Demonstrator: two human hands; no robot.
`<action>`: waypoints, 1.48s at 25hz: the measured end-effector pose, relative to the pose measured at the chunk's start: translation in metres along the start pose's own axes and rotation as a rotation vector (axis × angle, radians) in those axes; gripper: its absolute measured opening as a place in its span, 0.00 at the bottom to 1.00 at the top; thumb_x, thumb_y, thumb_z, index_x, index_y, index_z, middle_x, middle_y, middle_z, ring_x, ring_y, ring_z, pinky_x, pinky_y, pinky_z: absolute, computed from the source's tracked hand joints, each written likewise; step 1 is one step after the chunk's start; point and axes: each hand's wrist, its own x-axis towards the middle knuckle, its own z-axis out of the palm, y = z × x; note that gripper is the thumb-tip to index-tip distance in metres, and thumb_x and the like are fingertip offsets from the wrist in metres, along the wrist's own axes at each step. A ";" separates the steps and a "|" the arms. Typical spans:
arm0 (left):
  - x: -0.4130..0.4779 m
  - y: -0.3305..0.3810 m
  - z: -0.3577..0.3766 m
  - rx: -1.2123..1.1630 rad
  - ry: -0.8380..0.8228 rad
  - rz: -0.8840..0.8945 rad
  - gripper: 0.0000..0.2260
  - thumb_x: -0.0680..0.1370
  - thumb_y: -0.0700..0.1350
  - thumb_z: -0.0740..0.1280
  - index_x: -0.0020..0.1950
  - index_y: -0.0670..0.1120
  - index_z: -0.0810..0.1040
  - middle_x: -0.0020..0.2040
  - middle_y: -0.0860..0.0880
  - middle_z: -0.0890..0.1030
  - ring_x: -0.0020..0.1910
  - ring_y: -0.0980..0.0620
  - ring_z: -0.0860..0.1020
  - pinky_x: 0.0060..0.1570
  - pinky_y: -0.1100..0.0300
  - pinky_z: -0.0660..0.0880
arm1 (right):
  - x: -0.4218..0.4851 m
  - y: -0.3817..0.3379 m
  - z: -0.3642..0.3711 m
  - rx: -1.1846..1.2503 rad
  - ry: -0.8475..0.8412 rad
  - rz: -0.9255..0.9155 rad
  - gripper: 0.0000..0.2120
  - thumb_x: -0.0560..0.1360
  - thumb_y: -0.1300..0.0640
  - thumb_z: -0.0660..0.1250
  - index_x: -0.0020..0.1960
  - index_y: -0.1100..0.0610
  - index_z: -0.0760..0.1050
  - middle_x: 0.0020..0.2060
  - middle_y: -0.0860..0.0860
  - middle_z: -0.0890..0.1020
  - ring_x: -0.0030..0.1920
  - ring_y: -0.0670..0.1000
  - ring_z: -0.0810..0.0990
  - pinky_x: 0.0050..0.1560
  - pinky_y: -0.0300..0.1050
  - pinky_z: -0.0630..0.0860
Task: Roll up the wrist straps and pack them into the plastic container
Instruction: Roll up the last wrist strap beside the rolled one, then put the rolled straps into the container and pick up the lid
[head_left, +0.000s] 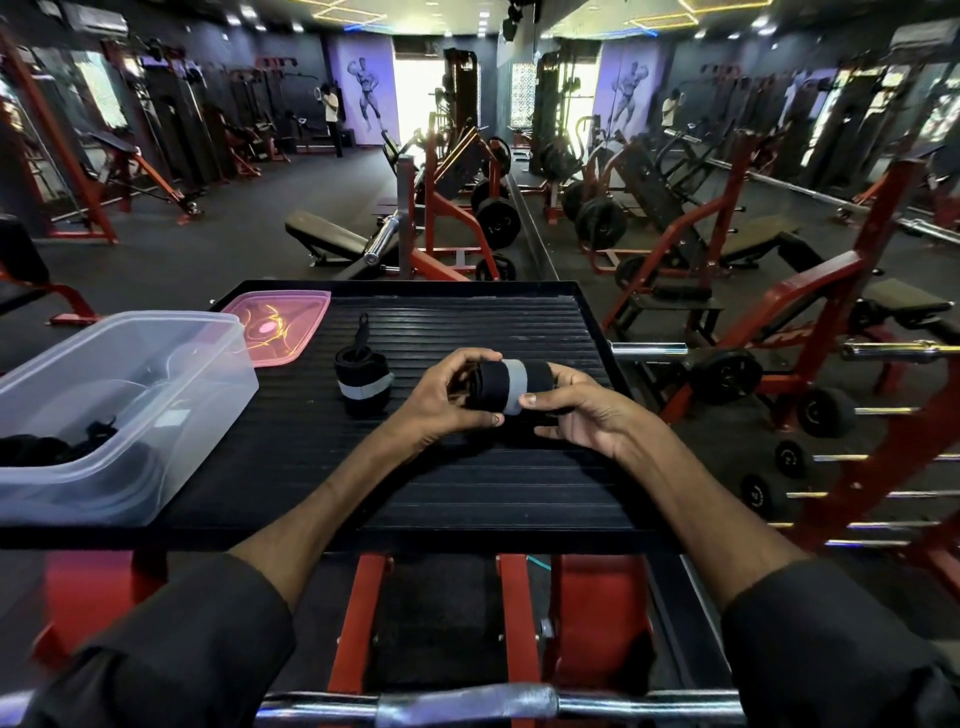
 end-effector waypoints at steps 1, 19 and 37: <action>0.001 -0.002 0.000 -0.001 0.006 -0.003 0.30 0.67 0.29 0.78 0.64 0.50 0.76 0.64 0.55 0.76 0.61 0.65 0.77 0.56 0.66 0.76 | 0.001 0.000 0.002 -0.001 0.045 -0.013 0.25 0.64 0.62 0.75 0.59 0.49 0.77 0.46 0.46 0.85 0.51 0.47 0.82 0.54 0.48 0.73; -0.031 -0.006 -0.022 0.353 0.285 0.086 0.30 0.65 0.50 0.80 0.62 0.49 0.70 0.56 0.57 0.77 0.55 0.64 0.76 0.56 0.69 0.72 | 0.018 -0.031 0.066 -0.046 -0.003 -0.037 0.26 0.69 0.73 0.72 0.63 0.56 0.75 0.49 0.52 0.83 0.40 0.44 0.85 0.33 0.37 0.78; -0.006 -0.037 -0.148 0.219 0.158 -0.439 0.26 0.71 0.41 0.78 0.65 0.49 0.71 0.55 0.53 0.81 0.55 0.55 0.80 0.48 0.71 0.76 | 0.067 -0.012 0.092 -0.204 0.221 -0.180 0.22 0.68 0.61 0.80 0.60 0.61 0.78 0.50 0.51 0.84 0.45 0.46 0.81 0.30 0.27 0.71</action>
